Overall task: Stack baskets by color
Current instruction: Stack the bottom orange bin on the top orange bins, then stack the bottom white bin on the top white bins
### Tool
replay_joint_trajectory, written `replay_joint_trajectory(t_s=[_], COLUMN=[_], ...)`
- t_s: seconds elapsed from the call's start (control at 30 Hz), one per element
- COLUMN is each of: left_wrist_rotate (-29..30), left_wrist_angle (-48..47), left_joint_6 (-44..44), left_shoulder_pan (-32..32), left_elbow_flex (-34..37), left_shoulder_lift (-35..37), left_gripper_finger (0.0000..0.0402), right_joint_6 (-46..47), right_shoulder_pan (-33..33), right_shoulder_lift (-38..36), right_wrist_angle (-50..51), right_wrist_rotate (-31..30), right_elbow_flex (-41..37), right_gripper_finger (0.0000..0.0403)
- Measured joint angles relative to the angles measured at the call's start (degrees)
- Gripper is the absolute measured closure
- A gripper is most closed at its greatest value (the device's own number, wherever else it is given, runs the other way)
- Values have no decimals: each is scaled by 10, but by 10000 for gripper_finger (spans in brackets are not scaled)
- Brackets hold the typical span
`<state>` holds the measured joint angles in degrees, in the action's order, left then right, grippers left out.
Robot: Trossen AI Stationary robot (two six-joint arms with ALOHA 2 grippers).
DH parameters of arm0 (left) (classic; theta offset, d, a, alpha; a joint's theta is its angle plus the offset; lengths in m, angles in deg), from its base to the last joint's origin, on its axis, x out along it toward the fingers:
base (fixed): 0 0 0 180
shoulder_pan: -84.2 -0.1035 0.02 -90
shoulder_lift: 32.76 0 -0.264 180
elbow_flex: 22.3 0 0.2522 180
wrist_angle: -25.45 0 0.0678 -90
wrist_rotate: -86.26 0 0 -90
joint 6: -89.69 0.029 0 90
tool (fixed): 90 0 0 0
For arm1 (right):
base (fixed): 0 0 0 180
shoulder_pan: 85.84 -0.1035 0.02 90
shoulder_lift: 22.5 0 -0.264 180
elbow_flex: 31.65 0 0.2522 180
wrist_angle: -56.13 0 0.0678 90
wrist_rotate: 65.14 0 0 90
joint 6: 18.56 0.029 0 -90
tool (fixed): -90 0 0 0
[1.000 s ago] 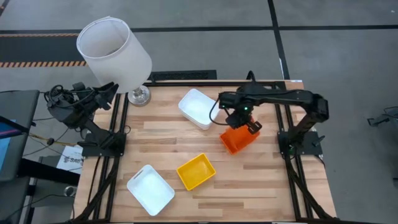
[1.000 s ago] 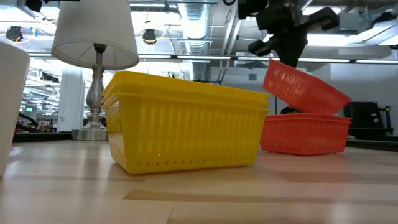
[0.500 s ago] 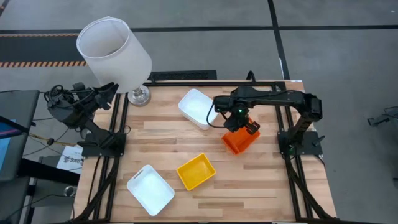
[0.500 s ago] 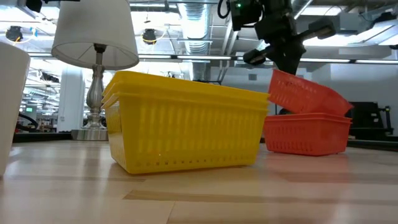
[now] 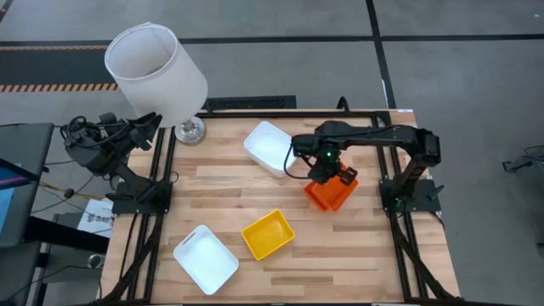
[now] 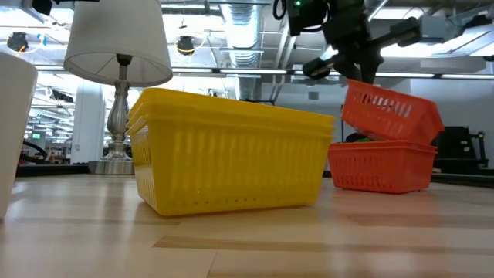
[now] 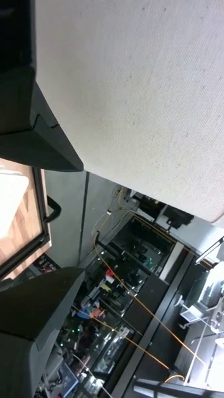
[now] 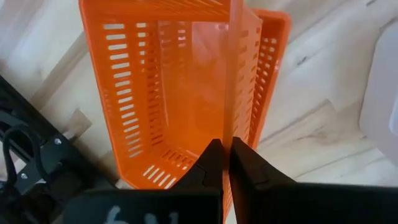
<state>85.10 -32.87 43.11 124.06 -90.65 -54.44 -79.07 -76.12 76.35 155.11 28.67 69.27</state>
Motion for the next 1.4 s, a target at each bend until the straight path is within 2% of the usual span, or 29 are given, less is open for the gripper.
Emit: replay_joint_trajectory(t_s=[0.17,0.67,0.83,1.1,1.4], left_wrist_rotate=[0,0,-5,-5,-11], left_wrist_angle=[0,0,0,0,-1], left_joint_6=[0,-2,-1,-2,0], left_shoulder_pan=[0,0,0,0,0], left_elbow_flex=[0,0,0,0,0], left_shoulder_lift=[0,0,0,0,0], left_gripper_finger=[149,149,149,149,149], right_joint_6=[0,11,58,60,45], right_shoulder_pan=[1,6,11,17,21], right_shoulder_lift=[0,0,0,8,39], right_wrist_angle=[-3,-13,-57,-40,-51], right_wrist_rotate=[0,10,11,38,37], right_elbow_flex=[0,0,0,-1,-12], right_gripper_finger=[371,292,273,271,289])
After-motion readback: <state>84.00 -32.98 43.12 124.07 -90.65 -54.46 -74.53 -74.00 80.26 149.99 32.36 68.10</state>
